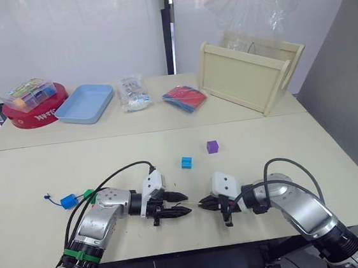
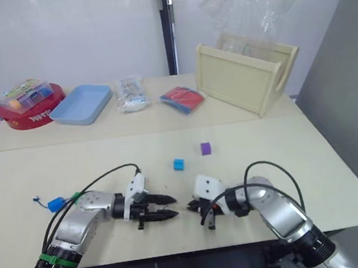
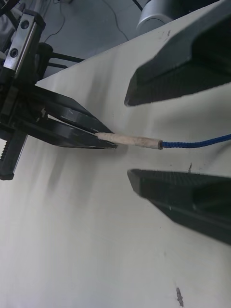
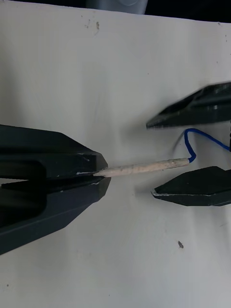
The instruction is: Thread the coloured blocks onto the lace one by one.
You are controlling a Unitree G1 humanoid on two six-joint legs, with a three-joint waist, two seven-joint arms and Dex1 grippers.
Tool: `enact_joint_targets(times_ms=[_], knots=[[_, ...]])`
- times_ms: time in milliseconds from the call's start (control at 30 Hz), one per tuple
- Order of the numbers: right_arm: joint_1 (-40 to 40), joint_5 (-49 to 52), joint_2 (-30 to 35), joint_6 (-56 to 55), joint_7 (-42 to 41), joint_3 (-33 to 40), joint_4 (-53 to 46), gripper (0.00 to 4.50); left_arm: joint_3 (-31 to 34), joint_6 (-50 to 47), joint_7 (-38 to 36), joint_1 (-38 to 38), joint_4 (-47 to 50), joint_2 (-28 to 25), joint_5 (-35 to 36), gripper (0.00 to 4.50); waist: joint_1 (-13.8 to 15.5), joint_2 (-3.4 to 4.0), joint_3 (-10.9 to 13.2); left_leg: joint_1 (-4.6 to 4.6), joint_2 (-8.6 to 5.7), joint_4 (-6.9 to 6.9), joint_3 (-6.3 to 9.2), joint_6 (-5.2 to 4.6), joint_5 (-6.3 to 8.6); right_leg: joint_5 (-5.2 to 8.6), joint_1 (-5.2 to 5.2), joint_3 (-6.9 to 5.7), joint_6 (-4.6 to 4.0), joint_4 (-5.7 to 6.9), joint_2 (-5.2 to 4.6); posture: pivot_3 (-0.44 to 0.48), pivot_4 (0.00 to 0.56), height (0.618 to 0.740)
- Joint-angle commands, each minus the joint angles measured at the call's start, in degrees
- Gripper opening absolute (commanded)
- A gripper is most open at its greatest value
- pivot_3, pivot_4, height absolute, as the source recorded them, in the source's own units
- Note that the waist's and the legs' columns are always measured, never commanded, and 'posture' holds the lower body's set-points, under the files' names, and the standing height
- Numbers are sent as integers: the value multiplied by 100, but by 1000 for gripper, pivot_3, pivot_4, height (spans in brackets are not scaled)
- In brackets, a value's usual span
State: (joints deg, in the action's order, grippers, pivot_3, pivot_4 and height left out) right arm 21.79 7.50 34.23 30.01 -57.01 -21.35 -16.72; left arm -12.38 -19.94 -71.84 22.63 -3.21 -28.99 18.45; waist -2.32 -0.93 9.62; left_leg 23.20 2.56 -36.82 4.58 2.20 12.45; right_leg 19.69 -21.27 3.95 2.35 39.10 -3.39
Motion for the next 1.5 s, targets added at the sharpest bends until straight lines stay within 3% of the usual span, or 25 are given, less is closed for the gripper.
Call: enact_joint_targets(times_ms=[33,100,1167,1500], knots=[[73,38,-26,-27,37,43,-214,0,1,-6,60,108,72,80,62,571,0,0,0,0,0,0,0,0,0,0,0,0,0,0,0,0,150,740],[77,47,-37,-3,53,35,-238,0,-15,-9,79,118,61,115,39,14,0,0,0,1,0,0,0,0,0,0,0,0,0,0,0,0,150,740],[-20,177,16,332,224,99,-484,0,81,72,-98,284,-121,-51,-6,14,0,0,0,1,0,0,0,0,0,0,0,0,0,0,0,0,150,740],[-235,424,53,886,707,623,-1048,3261,80,124,-126,272,-166,-104,-14,0,7,0,0,2,-1,0,1,0,0,0,0,0,0,-1,0,0,150,740]])
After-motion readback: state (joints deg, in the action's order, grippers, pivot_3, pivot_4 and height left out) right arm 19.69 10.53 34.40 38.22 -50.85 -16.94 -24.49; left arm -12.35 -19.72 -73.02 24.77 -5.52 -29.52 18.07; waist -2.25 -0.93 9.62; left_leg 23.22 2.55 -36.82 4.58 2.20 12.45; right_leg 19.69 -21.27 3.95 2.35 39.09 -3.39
